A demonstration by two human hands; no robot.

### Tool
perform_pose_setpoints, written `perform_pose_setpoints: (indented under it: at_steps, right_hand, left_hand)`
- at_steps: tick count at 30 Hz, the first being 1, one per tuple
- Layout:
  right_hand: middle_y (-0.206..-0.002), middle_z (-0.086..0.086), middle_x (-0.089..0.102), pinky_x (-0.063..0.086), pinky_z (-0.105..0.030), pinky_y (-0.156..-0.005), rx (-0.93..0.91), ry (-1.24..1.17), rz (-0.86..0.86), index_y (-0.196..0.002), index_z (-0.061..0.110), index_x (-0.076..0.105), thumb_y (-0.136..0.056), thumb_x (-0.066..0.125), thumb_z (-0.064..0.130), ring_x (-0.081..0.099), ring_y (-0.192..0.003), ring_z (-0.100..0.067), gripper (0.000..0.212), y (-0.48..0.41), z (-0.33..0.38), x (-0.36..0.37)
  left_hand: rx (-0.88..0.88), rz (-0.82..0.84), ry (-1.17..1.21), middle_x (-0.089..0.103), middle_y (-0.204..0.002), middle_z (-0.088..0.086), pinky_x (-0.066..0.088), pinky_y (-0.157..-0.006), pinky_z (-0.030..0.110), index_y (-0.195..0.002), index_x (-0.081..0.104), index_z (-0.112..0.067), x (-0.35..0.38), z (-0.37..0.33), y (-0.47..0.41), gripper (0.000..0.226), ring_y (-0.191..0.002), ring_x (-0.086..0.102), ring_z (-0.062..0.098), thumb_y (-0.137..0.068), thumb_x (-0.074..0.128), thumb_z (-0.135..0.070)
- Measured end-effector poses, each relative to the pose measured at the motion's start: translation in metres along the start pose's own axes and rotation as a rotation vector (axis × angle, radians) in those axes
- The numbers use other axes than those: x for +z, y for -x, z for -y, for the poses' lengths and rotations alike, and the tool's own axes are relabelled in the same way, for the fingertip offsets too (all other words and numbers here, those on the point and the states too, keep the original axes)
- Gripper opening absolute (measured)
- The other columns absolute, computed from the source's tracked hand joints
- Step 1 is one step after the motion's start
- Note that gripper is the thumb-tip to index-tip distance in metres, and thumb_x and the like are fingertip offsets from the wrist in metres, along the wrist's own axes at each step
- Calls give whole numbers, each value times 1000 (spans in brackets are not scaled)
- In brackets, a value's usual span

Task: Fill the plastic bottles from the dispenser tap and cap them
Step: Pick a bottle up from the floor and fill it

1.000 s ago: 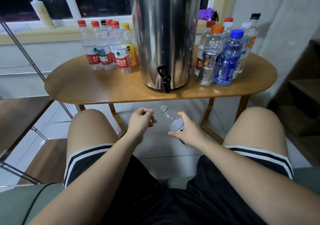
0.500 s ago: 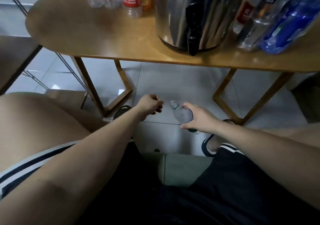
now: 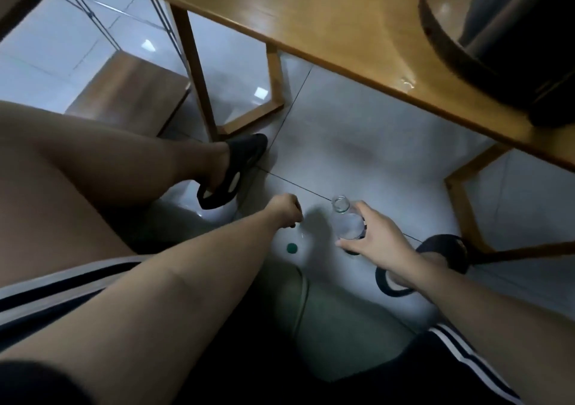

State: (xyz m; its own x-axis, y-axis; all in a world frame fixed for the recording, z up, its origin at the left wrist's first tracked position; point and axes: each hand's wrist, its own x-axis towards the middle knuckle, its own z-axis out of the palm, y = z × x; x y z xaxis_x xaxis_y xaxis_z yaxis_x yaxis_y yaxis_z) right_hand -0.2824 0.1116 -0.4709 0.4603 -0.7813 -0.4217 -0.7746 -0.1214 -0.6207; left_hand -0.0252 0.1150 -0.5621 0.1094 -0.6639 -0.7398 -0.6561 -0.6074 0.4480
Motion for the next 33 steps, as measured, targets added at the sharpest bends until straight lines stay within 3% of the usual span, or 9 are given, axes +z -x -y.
perform_pose_setpoints:
  at_steps: [4,7,12,16,20,25,29,33]
  right_hand:
    - [-118,20,68,55,-34,-88,33,-6,26,-131,44,54,-74,96,48,67,-104,-7,71,-7,-8,8]
    - [-116,20,69,51,-27,-86,72,-39,5,-129,42,56,-73,97,46,66,-104,-5,70,-10,-10,13]
    - [-105,27,68,44,-18,-75,138,-82,-37,-121,50,54,-71,98,48,64,-97,5,66,-6,-7,16]
    - [-104,24,69,48,-23,-74,174,-78,-33,-123,47,54,-70,97,51,66,-94,2,68,-3,-5,14]
    - [-108,21,70,52,-23,-76,180,-92,-40,-126,46,54,-71,98,52,67,-96,0,70,-5,-2,10]
    - [-110,19,69,50,-21,-75,186,-101,-54,-128,45,53,-74,96,53,67,-97,-2,70,-10,3,8]
    - [-109,17,71,57,-29,-79,192,-108,-69,-127,44,54,-73,96,53,69,-97,-4,69,-15,7,5]
    - [-106,16,72,58,-32,-81,173,-116,-93,-126,43,56,-72,97,49,71,-94,-5,68,-16,14,3]
  left_hand:
    - [61,98,-231,78,-107,13,67,-83,42,-112,74,-6,26,13,-31,21,-95,78,29,-94,78,-16]
    - [168,120,-394,68,-118,10,57,-73,38,-117,67,-15,39,18,-44,31,-95,67,29,-90,82,-19]
    - [411,336,-733,60,-137,8,48,-69,36,-133,63,-18,57,26,-56,48,-105,62,29,-91,85,-25]
    - [594,348,-918,53,-144,9,59,-79,42,-137,58,-19,66,39,-63,56,-115,65,33,-88,83,-10]
    - [769,355,-1082,48,-149,11,61,-86,47,-142,58,-24,70,45,-69,64,-133,55,39,-85,85,-13]
    - [880,309,-1179,50,-150,13,59,-93,48,-144,60,-24,75,45,-77,40,-137,54,39,-105,65,-18]
    - [789,299,-1110,52,-150,13,59,-89,47,-145,59,-18,77,40,-77,49,-131,61,38,-98,75,-14]
    - [544,348,-827,69,-124,4,56,-80,39,-126,58,-18,59,27,-73,42,-108,71,30,-91,81,-18]
